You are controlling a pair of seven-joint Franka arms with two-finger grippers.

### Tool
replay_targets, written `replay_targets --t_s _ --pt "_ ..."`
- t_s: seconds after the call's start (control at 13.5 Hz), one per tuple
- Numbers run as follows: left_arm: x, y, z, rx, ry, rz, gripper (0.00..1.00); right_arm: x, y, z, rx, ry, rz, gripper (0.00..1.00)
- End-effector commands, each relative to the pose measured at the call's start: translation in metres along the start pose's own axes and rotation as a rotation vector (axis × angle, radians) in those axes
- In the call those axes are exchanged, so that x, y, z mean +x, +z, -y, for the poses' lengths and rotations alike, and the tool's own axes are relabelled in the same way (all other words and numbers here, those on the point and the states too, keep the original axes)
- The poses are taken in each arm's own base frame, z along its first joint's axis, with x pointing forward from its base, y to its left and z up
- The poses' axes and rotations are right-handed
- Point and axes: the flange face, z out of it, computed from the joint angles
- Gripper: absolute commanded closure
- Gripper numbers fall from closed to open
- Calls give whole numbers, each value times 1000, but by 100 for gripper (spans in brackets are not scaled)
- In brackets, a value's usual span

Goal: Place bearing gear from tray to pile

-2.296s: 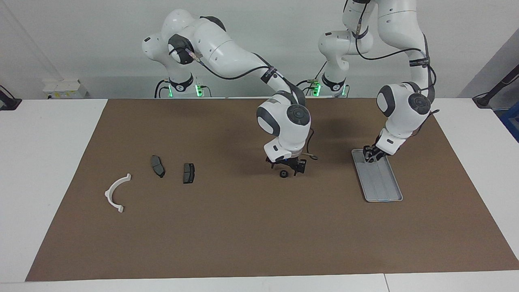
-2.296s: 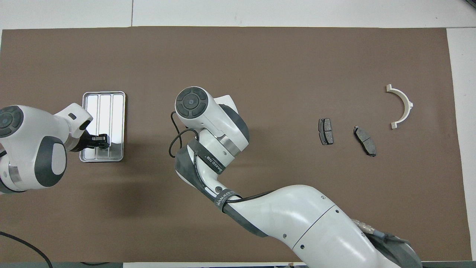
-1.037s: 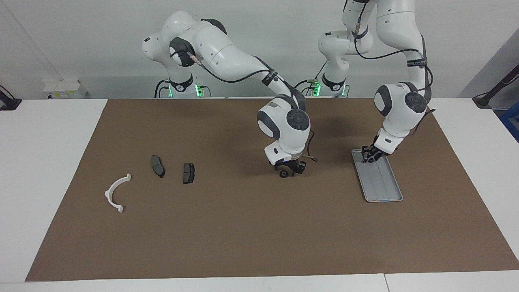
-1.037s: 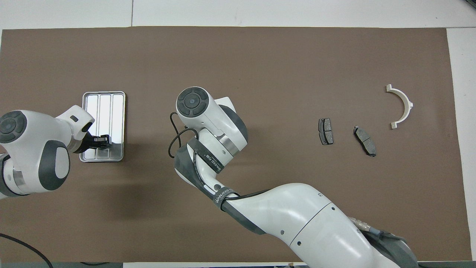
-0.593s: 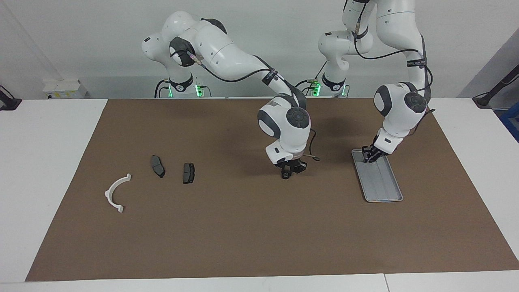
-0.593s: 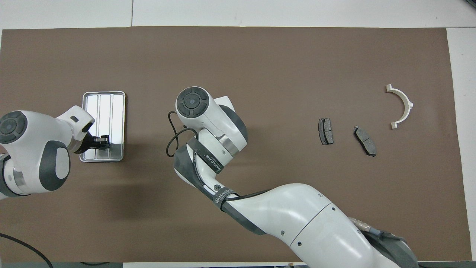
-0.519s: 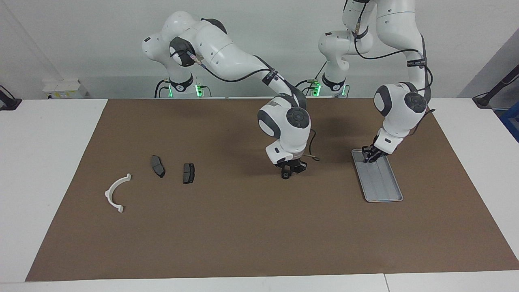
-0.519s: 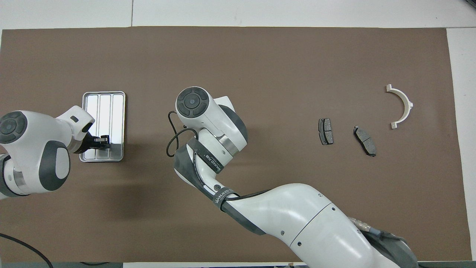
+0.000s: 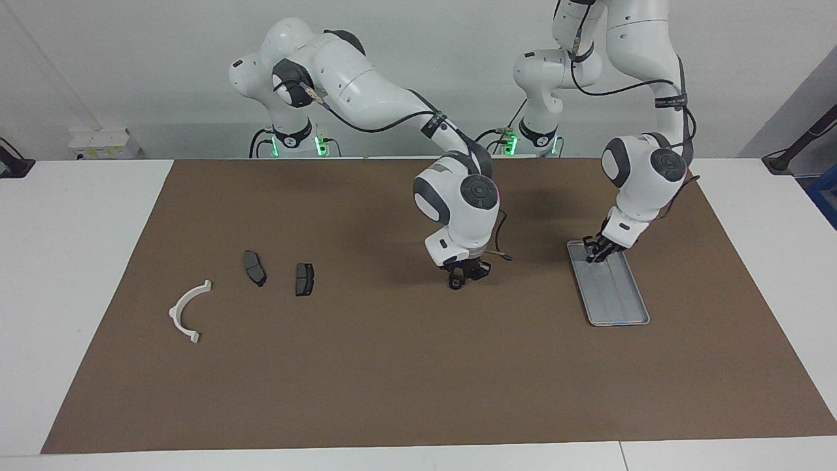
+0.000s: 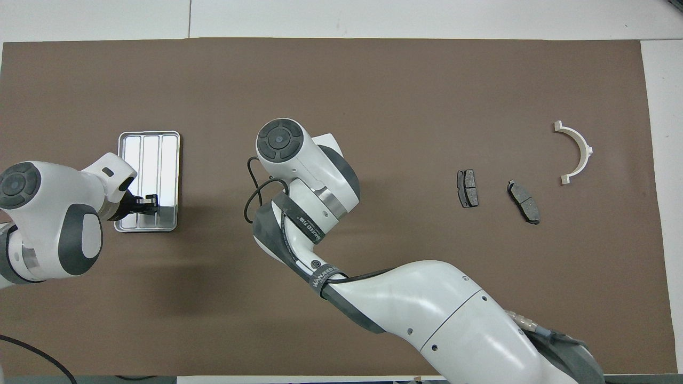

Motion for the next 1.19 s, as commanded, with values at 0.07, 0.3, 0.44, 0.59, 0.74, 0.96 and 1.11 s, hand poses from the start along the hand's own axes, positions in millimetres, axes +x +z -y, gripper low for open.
replay_targets --t_s 0.07,0.3,0.44,0.59,0.74,0.96,1.11 --pt "0 -9 -1 -12 -25 -18 99 57 -96 -60 12 -131 -15 100" --pt "26 -48 -36 -23 -86 -18 99 113 -169 -137 31 -322 -46 100" --pt "42 -69 -107 -55 -162 -33 99 155 -184 -191 29 -431 -52 100" --pt "40 -80 -183 -70 -224 -47 100 192 -182 -236 30 -515 -59 100" --pt "28 -82 -268 -75 -287 -45 100 219 -166 -277 28 -549 -56 100" --pt "20 -48 -367 -20 -307 -5 100 247 -120 -332 33 -578 -91 100" --pt "23 -30 -377 -38 -316 -39 100 246 -88 -341 38 -589 -125 100"
